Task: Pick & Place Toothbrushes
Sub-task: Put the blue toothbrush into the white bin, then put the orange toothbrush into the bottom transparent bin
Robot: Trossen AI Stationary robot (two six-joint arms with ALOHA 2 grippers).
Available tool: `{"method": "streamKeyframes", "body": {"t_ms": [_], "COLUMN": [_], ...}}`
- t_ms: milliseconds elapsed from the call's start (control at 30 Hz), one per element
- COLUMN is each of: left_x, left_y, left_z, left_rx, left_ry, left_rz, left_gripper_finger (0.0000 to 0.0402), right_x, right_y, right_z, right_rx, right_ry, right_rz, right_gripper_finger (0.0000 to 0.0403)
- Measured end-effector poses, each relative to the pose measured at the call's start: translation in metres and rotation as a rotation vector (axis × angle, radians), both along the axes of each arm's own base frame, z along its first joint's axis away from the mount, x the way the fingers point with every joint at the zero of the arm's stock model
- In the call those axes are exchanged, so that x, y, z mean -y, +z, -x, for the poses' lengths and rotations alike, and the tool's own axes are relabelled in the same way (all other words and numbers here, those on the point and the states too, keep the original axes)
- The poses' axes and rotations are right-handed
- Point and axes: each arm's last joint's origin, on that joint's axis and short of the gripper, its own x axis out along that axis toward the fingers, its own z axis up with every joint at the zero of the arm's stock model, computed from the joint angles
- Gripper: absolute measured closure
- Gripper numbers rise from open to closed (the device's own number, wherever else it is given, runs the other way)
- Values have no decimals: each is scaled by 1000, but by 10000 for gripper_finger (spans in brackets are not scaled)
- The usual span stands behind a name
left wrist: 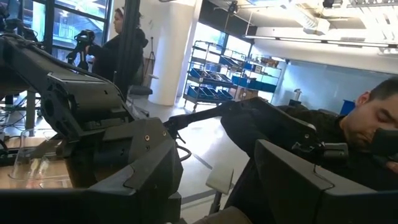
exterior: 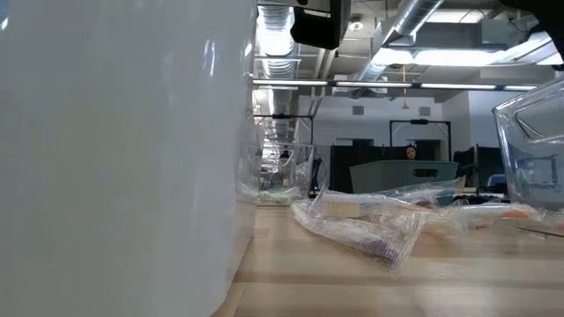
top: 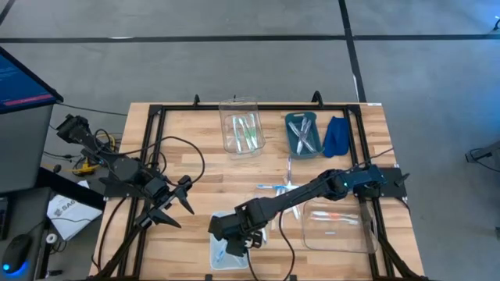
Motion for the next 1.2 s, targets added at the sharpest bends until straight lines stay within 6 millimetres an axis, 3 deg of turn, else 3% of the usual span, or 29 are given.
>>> {"method": "streamKeyframes", "body": {"t_ms": [500,900,1200], "left_x": [0,0,0], "left_y": [0,0,0], "left_z": [0,0,0], "left_rx": [0,0,0], "left_ry": [0,0,0], "left_rz": [0,-1,-2], "left_gripper_finger": [183,183,183], "right_x": [8,1,2], "right_y": [0,-1,0], "right_z": [-4,1,1], "right_rx": [-5,5,14], "right_ry": [-36,68,62], "right_rz": [-18,39,46], "right_gripper_finger": [401,323,298]}}
